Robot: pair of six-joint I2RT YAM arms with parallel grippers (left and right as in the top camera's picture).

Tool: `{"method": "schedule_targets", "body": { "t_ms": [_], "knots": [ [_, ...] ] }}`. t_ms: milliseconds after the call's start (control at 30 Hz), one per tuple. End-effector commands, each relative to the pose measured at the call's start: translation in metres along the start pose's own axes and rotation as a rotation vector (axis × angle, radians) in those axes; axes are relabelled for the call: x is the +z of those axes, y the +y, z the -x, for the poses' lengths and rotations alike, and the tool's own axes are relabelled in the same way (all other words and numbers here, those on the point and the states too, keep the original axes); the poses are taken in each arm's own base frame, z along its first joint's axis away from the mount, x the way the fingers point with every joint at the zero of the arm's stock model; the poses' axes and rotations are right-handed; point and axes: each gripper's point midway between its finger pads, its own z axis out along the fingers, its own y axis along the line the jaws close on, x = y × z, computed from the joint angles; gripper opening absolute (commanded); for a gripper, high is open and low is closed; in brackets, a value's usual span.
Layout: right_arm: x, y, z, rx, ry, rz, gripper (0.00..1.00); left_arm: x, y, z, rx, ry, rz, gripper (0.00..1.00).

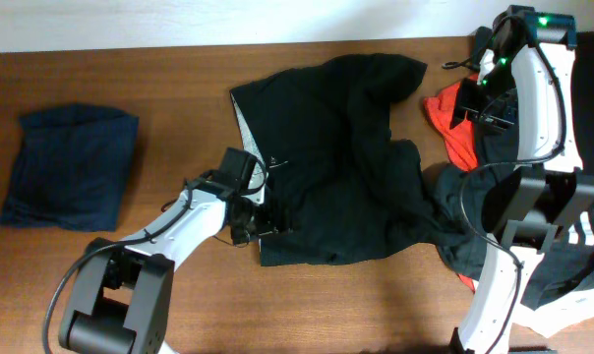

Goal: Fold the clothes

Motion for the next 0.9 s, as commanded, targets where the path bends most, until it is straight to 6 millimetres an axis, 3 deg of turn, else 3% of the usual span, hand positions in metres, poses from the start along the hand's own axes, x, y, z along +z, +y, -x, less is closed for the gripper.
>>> {"method": "schedule_targets", "body": {
  "t_ms": [0, 33, 67, 167, 267, 333, 400, 500, 567, 667, 700, 867],
  "knots": [
    [0.000, -0.012, 0.000, 0.014, 0.006, -0.011, 0.50, 0.022, 0.014, -0.022, -0.080, 0.088, 0.032, 0.72],
    [0.000, -0.012, 0.000, 0.009, 0.006, -0.010, 0.50, 0.025, 0.017, -0.024, -0.088, 0.100, 0.039, 0.47],
    [0.000, -0.012, 0.000, -0.013, 0.006, -0.011, 0.50, 0.026, 0.025, -0.023, -0.088, 0.094, 0.079, 0.03],
    [0.000, -0.024, 0.002, -0.012, -0.003, -0.081, 0.50, 0.009, 0.073, -0.007, -0.083, 0.023, 0.273, 0.00],
    [-0.001, -0.030, 0.003, -0.007, -0.006, -0.103, 0.51, -0.063, 0.143, 0.017, -0.267, -0.050, 0.489, 0.00],
    [0.003, -0.026, 0.000, -0.007, 0.014, -0.079, 0.54, -0.107, 0.175, 0.029, -0.419, -0.105, 0.492, 0.00],
    [0.014, -0.017, -0.009, -0.009, 0.066, -0.036, 0.56, -0.119, 0.184, 0.025, -0.541, -0.109, 0.357, 0.00],
    [0.036, 0.011, -0.028, -0.101, 0.158, 0.040, 0.56, -0.128, 0.204, -0.001, -0.599, -0.043, 0.459, 0.00],
    [0.051, 0.028, -0.033, -0.153, 0.174, 0.035, 0.56, -0.127, 0.206, -0.010, -0.607, -0.015, 0.479, 0.00],
    [0.075, 0.072, -0.034, -0.238, 0.148, 0.098, 0.64, -0.121, 0.203, -0.016, -0.614, 0.009, 0.457, 0.00],
    [0.088, 0.101, -0.033, -0.286, 0.119, 0.167, 0.66, -0.120, 0.202, -0.016, -0.614, 0.009, 0.449, 0.00],
    [0.124, 0.150, -0.026, -0.283, 0.030, 0.241, 0.70, -0.120, 0.202, -0.016, -0.614, 0.010, 0.448, 0.00]
  ]
}}
